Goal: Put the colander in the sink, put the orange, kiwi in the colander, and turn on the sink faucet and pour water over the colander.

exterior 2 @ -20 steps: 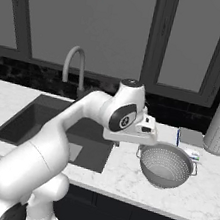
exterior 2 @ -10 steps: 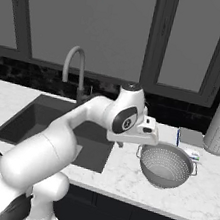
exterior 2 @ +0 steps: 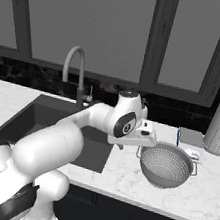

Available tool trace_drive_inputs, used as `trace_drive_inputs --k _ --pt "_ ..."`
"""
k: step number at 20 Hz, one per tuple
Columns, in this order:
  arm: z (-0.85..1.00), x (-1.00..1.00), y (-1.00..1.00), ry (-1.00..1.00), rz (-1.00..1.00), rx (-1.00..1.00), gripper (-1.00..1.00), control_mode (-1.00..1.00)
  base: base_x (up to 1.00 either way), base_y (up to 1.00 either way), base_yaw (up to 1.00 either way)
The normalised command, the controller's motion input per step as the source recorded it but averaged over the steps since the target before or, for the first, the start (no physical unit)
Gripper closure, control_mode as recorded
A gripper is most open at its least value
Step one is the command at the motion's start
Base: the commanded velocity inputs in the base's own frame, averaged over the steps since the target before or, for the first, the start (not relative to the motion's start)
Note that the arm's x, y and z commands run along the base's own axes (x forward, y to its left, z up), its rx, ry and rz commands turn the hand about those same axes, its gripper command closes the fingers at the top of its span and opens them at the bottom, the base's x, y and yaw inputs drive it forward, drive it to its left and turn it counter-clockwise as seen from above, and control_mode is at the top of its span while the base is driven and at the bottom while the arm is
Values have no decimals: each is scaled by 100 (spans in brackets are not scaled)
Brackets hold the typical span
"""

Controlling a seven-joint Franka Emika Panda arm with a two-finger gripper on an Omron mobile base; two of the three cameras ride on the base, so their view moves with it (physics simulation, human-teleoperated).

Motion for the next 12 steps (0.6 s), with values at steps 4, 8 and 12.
trace_drive_inputs --k 4,8,12 --pt "-17 33 -5 0 0 0 -100 -100 0 0 0" --pt "-1 24 -21 0 0 0 -100 -100 0 0 0" --pt "0 10 -25 0 0 0 -100 -100 0 0 0"
